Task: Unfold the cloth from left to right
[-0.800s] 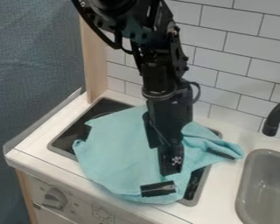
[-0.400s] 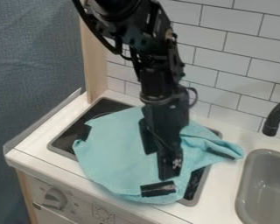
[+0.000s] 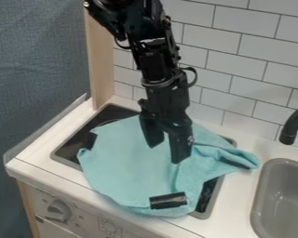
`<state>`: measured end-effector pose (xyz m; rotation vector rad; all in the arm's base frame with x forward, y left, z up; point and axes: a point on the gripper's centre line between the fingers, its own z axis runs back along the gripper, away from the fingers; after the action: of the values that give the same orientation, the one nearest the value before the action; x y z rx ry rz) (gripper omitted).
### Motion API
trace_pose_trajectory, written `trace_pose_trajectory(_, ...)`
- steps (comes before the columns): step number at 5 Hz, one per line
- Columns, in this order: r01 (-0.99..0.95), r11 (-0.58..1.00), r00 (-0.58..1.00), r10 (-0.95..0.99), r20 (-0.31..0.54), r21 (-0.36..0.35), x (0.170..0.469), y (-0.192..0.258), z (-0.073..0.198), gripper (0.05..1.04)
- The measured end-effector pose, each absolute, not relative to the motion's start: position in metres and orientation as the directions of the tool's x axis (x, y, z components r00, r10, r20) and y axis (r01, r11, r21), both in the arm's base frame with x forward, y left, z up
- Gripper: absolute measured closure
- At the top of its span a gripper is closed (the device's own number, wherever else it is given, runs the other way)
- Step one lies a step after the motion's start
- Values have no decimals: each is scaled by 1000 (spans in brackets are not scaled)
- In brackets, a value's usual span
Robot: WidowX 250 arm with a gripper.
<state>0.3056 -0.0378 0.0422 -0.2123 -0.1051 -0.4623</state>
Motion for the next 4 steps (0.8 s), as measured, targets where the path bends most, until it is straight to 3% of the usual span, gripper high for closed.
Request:
trace_pose_trajectory(2,356,908,934,-349,73,-219,339,-39,18,85)
trace_pose_trajectory(4,277,933,960,-281,17,-228,354,-44,-11,85)
